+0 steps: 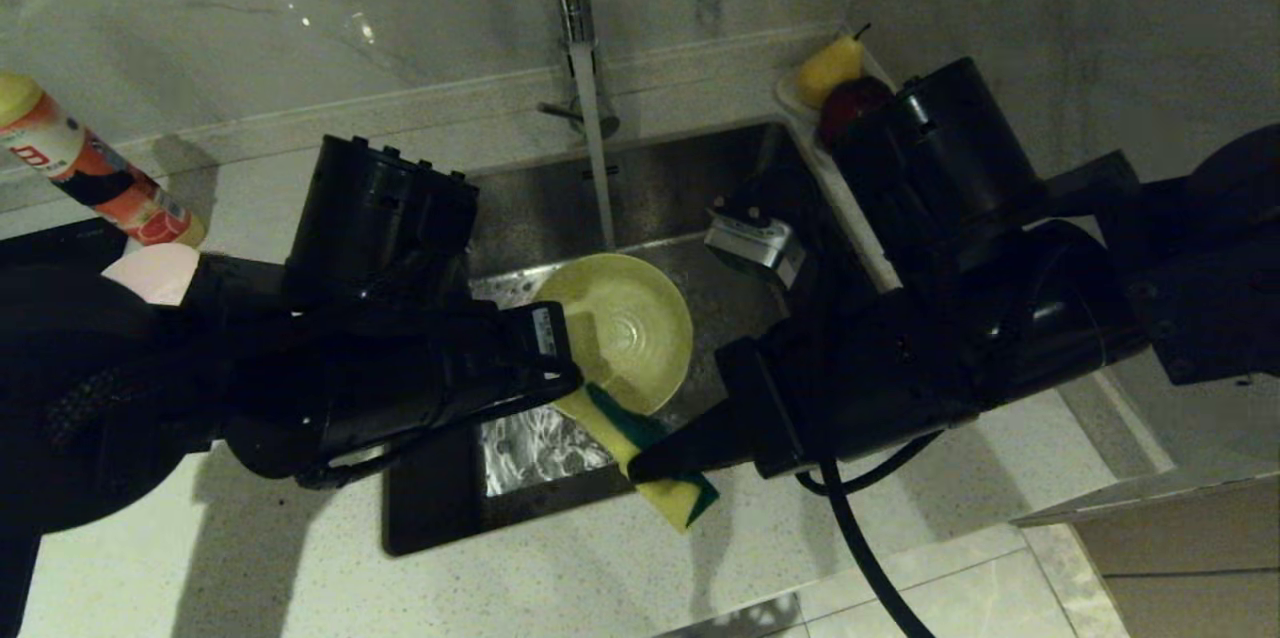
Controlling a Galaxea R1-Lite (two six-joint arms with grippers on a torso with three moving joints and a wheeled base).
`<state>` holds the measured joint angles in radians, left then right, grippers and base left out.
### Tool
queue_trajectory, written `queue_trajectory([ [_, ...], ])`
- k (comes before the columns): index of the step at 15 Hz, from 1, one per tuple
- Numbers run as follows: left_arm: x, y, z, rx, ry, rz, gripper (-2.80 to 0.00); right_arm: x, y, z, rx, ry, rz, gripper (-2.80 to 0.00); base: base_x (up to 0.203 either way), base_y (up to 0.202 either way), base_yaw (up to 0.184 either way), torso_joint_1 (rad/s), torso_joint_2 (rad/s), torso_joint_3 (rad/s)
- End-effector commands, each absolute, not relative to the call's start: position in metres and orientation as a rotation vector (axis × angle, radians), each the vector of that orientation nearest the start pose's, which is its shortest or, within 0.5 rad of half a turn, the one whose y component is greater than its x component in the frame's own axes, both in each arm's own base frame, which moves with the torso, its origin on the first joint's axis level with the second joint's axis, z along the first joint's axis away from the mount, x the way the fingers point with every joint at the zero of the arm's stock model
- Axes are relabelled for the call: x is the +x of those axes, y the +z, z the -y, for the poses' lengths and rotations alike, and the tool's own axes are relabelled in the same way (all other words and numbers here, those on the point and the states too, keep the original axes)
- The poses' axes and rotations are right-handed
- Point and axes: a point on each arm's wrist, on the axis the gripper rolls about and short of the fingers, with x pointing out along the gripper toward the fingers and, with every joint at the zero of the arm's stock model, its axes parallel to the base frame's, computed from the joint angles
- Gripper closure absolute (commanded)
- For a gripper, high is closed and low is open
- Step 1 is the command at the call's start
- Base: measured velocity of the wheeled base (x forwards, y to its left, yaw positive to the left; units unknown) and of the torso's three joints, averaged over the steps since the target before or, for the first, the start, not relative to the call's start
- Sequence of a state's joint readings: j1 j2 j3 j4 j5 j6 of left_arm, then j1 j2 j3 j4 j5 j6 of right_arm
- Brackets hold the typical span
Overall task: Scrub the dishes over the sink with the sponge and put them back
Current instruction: Wipe the bowl
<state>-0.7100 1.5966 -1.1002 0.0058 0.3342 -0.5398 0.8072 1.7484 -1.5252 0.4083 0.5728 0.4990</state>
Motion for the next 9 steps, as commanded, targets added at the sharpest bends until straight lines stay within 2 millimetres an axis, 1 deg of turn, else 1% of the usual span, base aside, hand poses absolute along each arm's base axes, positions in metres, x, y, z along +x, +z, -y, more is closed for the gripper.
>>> queue_trajectory([
  [1, 0.217, 0.23, 0.187, -0.266, -0.25, -0.506, 0.0, 0.221, 0.266, -0.246, 0.32, 1.099, -1.001, 0.0, 0.0, 0.0, 0.0, 0.0, 0.0, 0.0],
  [3, 0.214, 0.229, 0.187, -0.267, -0.256, -0.495, 0.0, 0.223, 0.266, -0.244, 0.32, 1.082, -0.997, 0.0, 0.0, 0.0, 0.0, 0.0, 0.0, 0.0],
  [6, 0.213, 0.221, 0.187, -0.267, -0.26, -0.494, 0.0, 0.23, 0.261, -0.246, 0.325, 1.066, -1.003, 0.0, 0.0, 0.0, 0.0, 0.0, 0.0, 0.0],
  [9, 0.212, 0.224, 0.185, -0.293, -0.276, -0.446, 0.0, 0.242, 0.258, -0.246, 0.334, 1.04, -0.999, 0.0, 0.0, 0.0, 0.0, 0.0, 0.0, 0.0],
])
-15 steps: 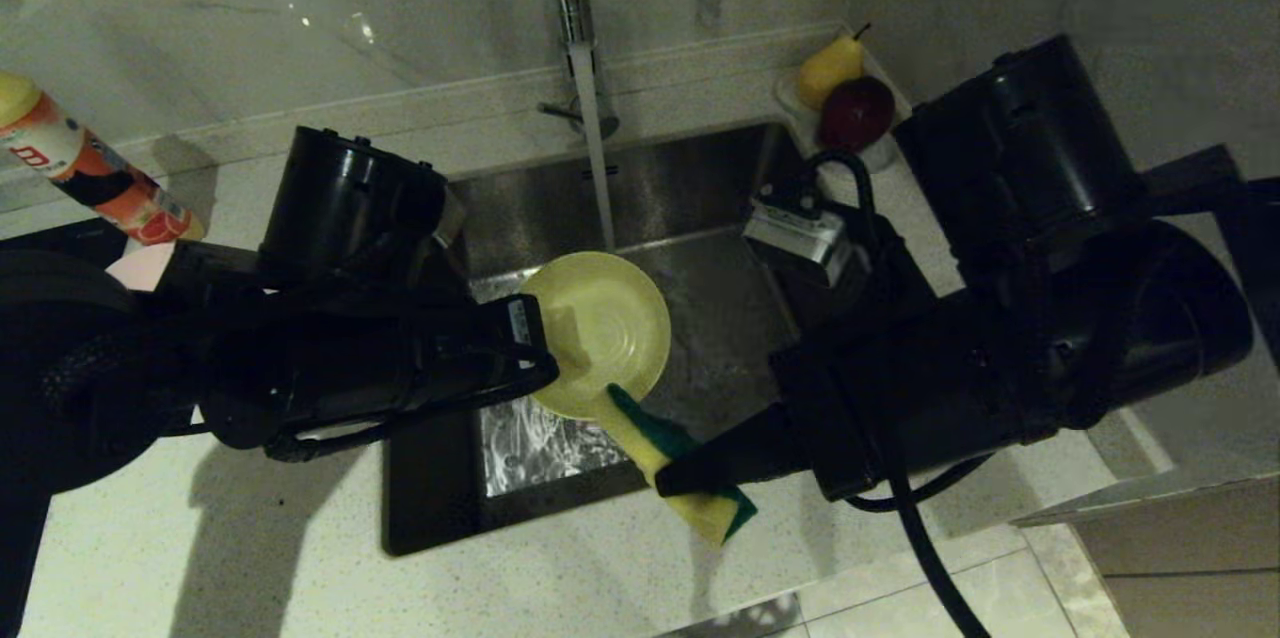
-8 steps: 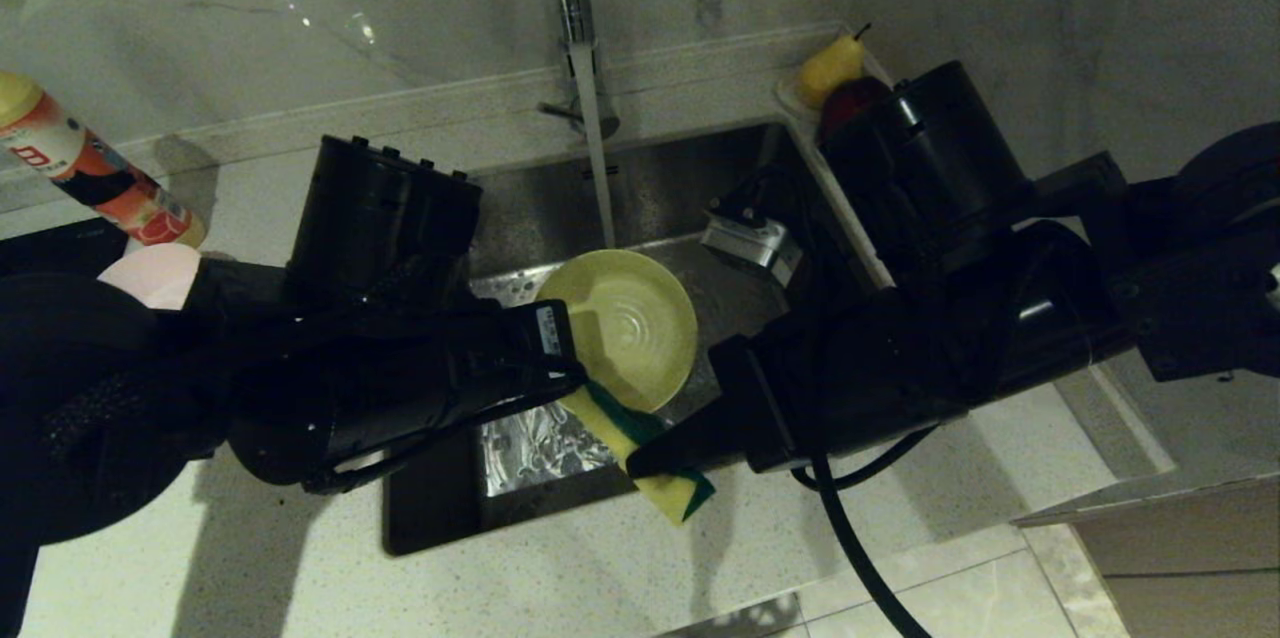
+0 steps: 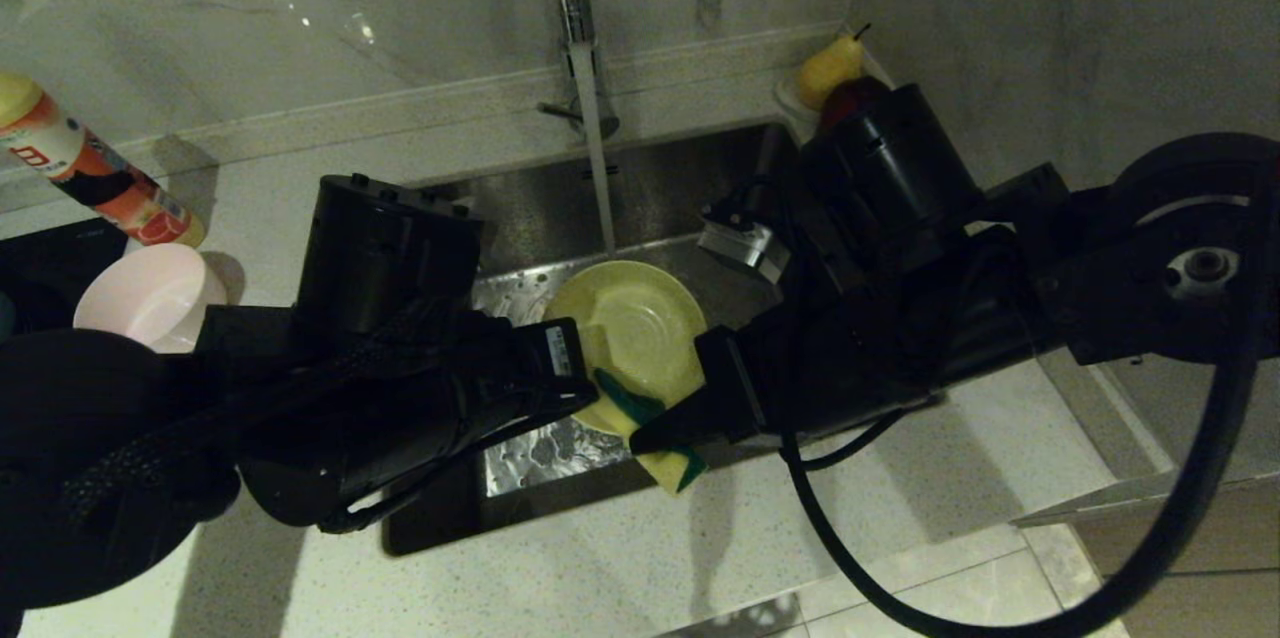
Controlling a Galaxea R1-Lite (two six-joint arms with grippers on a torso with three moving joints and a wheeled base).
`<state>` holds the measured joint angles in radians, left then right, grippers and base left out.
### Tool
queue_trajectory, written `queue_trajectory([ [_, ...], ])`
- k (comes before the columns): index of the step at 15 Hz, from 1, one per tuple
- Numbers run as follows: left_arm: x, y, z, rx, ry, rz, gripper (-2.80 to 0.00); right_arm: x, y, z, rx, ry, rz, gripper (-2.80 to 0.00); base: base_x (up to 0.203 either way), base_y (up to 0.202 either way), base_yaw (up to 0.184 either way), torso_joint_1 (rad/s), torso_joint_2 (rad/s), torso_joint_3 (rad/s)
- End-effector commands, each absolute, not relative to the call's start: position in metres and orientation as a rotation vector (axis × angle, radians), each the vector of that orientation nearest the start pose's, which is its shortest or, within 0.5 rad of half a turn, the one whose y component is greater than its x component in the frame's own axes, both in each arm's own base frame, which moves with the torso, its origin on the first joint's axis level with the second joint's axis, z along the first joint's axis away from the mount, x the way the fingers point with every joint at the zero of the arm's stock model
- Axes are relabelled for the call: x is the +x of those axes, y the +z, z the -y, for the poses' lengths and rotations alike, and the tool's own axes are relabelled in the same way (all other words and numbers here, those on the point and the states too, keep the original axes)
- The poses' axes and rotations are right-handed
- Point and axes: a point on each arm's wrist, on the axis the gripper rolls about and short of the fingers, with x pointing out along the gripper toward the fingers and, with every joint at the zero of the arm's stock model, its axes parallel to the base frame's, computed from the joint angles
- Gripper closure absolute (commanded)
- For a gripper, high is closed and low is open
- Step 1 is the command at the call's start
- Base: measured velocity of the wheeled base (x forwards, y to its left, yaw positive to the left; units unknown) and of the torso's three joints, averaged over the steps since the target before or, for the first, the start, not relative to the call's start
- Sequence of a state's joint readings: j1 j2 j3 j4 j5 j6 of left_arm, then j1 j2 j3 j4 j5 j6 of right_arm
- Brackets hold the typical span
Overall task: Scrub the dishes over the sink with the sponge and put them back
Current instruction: Wipe the bowl
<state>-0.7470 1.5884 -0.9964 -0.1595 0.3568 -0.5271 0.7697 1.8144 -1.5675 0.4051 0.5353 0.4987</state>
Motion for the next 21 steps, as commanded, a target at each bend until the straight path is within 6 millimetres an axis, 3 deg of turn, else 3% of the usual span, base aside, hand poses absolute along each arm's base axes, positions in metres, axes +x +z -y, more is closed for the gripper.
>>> queue_trajectory([
  [1, 0.211, 0.225, 0.185, -0.29, -0.281, -0.436, 0.0, 0.242, 0.259, -0.246, 0.335, 1.041, -0.993, 0.0, 0.0, 0.0, 0.0, 0.0, 0.0, 0.0],
  [6, 0.203, 0.226, 0.185, -0.28, -0.299, -0.424, 0.0, 0.248, 0.264, -0.248, 0.341, 1.044, -0.968, 0.0, 0.0, 0.0, 0.0, 0.0, 0.0, 0.0],
  [13, 0.193, 0.208, 0.189, -0.198, -0.362, -0.327, 0.0, 0.258, 0.275, -0.253, 0.338, 0.995, -0.892, 0.0, 0.0, 0.0, 0.0, 0.0, 0.0, 0.0],
  [21, 0.192, 0.208, 0.188, -0.21, -0.363, -0.327, 0.0, 0.262, 0.301, -0.227, 0.365, 0.951, -0.843, 0.0, 0.0, 0.0, 0.0, 0.0, 0.0, 0.0],
])
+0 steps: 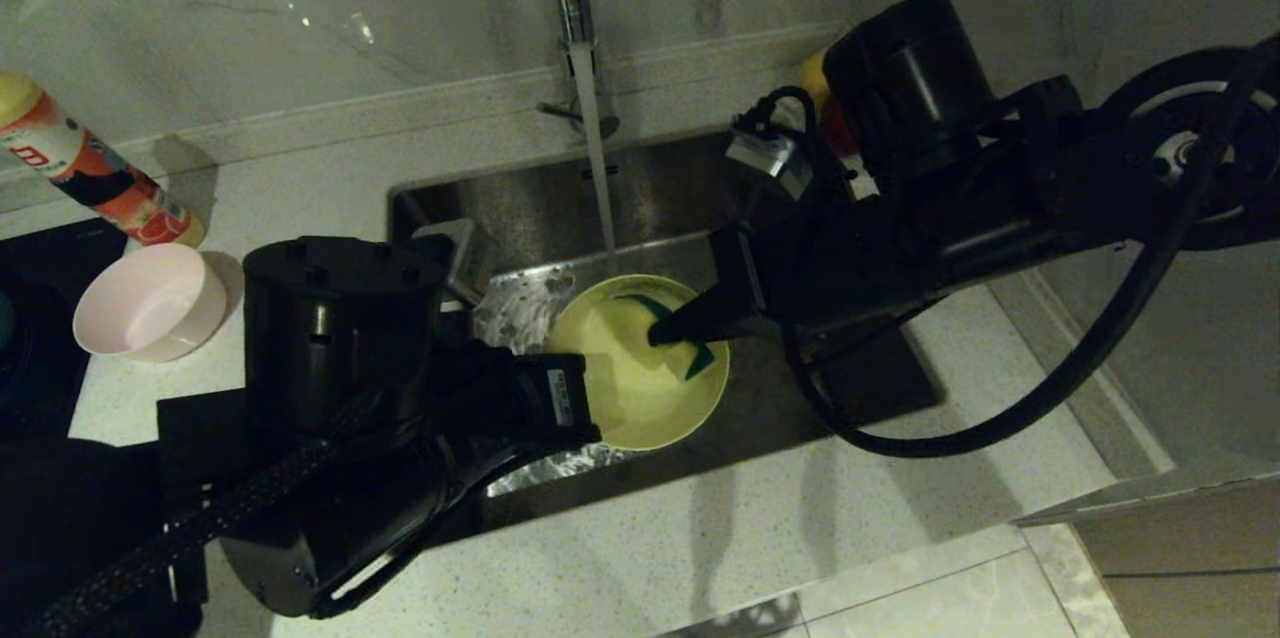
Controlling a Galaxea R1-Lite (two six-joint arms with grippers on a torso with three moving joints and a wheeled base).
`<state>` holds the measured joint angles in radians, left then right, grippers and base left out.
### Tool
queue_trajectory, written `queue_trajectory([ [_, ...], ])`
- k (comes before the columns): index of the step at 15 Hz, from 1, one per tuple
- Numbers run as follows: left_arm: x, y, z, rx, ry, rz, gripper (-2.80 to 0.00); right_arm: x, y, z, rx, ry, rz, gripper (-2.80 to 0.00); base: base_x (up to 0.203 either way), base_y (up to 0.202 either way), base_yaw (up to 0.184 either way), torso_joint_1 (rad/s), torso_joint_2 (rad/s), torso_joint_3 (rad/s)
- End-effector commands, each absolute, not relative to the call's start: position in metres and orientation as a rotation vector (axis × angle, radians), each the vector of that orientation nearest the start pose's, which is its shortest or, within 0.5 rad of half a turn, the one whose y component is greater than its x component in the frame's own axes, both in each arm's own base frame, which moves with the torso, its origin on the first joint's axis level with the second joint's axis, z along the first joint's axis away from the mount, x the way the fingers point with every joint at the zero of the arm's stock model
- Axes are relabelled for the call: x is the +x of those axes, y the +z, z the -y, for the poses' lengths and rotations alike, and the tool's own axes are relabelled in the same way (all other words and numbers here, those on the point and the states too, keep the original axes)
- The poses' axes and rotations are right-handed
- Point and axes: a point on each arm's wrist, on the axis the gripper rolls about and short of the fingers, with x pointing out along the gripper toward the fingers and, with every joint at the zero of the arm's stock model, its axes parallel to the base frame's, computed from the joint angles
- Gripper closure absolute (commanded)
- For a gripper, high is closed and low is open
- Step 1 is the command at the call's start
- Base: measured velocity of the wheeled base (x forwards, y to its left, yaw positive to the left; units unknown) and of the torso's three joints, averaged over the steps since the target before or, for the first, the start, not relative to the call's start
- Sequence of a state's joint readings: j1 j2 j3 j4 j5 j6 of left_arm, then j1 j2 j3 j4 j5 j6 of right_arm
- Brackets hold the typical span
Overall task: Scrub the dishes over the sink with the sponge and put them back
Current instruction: Wipe the bowl
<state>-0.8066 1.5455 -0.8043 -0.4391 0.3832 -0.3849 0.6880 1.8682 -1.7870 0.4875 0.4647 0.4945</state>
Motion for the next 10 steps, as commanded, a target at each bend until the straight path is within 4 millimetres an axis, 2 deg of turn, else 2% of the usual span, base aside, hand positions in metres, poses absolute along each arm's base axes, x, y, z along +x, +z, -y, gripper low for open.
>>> queue_trajectory([
  [1, 0.192, 0.207, 0.188, -0.209, -0.362, -0.328, 0.0, 0.261, 0.303, -0.227, 0.366, 0.952, -0.839, 0.0, 0.0, 0.0, 0.0, 0.0, 0.0, 0.0],
  [6, 0.192, 0.203, 0.187, -0.203, -0.356, -0.342, 0.0, 0.252, 0.314, -0.219, 0.361, 0.954, -0.841, 0.0, 0.0, 0.0, 0.0, 0.0, 0.0, 0.0],
  [10, 0.197, 0.206, 0.185, -0.215, -0.341, -0.328, 0.0, 0.248, 0.298, -0.218, 0.346, 0.937, -0.905, 0.0, 0.0, 0.0, 0.0, 0.0, 0.0, 0.0],
])
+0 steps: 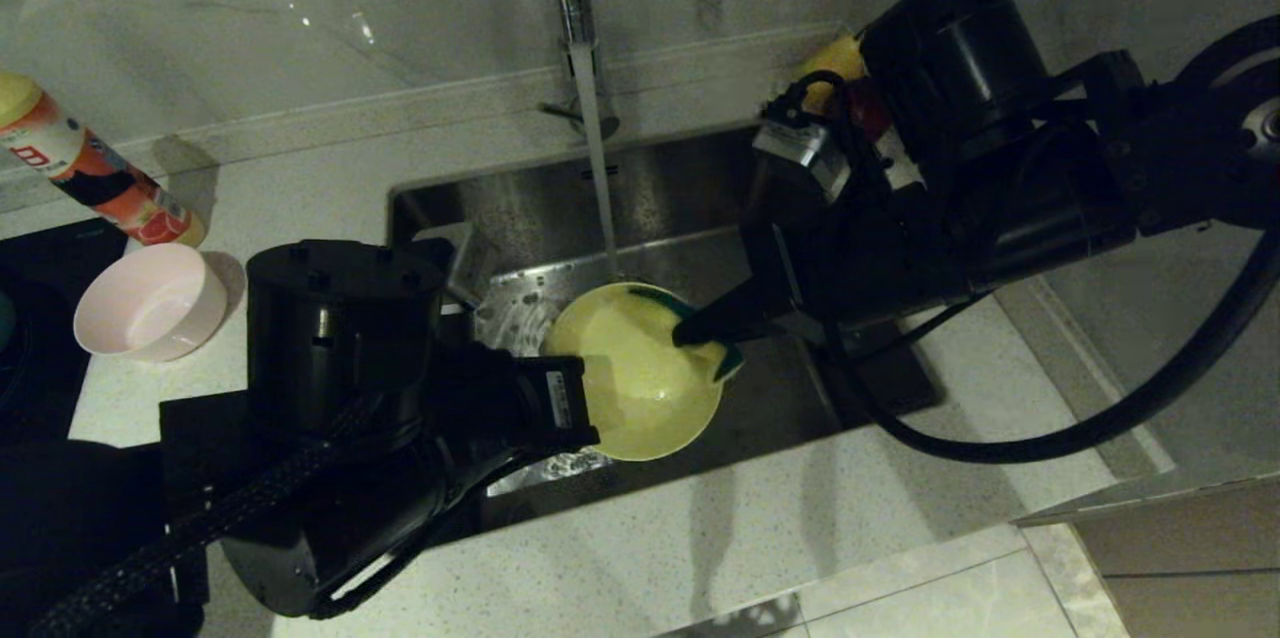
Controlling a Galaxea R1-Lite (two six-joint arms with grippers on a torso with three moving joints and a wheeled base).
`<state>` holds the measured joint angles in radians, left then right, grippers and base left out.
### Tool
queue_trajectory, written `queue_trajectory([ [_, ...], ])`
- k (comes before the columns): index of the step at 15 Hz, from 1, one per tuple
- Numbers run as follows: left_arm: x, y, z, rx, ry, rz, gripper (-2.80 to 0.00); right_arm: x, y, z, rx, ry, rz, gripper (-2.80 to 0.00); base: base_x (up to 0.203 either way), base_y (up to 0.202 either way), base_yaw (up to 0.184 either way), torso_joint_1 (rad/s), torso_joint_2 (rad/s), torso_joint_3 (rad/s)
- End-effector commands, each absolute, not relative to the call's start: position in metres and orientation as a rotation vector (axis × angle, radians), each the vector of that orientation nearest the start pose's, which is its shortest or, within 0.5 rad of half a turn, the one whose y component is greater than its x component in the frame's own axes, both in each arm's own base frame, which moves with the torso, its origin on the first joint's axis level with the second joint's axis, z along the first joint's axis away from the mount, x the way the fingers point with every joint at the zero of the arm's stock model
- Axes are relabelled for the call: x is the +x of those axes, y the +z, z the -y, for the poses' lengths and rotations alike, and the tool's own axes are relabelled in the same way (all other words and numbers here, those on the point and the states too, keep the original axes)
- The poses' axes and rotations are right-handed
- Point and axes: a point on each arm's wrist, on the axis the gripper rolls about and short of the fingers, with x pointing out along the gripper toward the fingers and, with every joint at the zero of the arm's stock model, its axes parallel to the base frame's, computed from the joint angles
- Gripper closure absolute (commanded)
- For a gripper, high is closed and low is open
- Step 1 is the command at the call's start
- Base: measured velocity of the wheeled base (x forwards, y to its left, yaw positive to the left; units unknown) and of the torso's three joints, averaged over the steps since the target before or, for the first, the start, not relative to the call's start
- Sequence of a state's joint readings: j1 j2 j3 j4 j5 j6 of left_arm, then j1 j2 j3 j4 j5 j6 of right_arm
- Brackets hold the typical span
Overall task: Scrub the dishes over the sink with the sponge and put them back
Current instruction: Wipe the bowl
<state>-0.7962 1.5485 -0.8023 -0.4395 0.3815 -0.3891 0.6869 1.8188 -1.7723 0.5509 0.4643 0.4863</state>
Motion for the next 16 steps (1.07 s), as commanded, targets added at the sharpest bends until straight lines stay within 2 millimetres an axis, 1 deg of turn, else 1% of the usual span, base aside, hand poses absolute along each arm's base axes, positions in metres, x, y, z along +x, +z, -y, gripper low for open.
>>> queue_trajectory([
  [1, 0.198, 0.207, 0.183, -0.218, -0.332, -0.326, 0.0, 0.248, 0.293, -0.218, 0.343, 0.933, -0.923, 0.0, 0.0, 0.0, 0.0, 0.0, 0.0, 0.0],
  [4, 0.199, 0.207, 0.181, -0.224, -0.326, -0.326, 0.0, 0.248, 0.281, -0.221, 0.333, 0.924, -0.968, 0.0, 0.0, 0.0, 0.0, 0.0, 0.0, 0.0],
  [9, 0.199, 0.21, 0.182, -0.241, -0.326, -0.319, 0.0, 0.248, 0.27, -0.24, 0.311, 0.955, -1.005, 0.0, 0.0, 0.0, 0.0, 0.0, 0.0, 0.0],
  [14, 0.201, 0.211, 0.184, -0.243, -0.329, -0.316, 0.0, 0.251, 0.281, -0.243, 0.324, 0.975, -0.959, 0.0, 0.0, 0.0, 0.0, 0.0, 0.0, 0.0],
  [16, 0.2, 0.211, 0.183, -0.242, -0.329, -0.315, 0.0, 0.25, 0.293, -0.241, 0.336, 0.988, -0.919, 0.0, 0.0, 0.0, 0.0, 0.0, 0.0, 0.0],
])
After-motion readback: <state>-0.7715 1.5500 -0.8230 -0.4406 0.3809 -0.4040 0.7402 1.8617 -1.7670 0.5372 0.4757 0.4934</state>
